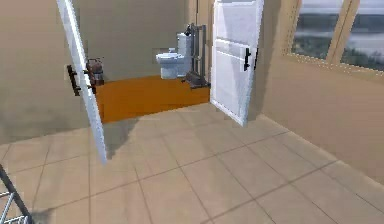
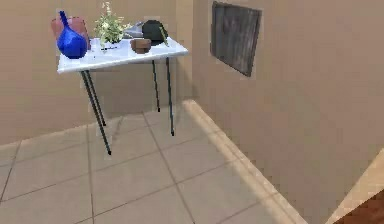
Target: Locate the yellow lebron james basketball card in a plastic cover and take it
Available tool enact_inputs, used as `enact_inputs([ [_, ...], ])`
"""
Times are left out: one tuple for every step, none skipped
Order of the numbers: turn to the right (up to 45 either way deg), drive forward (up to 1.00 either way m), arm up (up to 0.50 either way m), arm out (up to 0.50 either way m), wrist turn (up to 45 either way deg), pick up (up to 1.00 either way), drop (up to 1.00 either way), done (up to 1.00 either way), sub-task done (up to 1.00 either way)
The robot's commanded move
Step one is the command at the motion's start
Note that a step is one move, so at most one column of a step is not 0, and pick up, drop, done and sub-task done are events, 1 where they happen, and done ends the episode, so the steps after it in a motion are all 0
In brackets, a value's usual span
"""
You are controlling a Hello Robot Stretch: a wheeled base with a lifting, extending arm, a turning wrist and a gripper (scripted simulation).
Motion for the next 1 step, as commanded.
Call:
enact_inputs([
  [0.0, 1.00, 0.00, 0.00, 0.0, 0.00, 0.00, 0.00, 0.00],
])
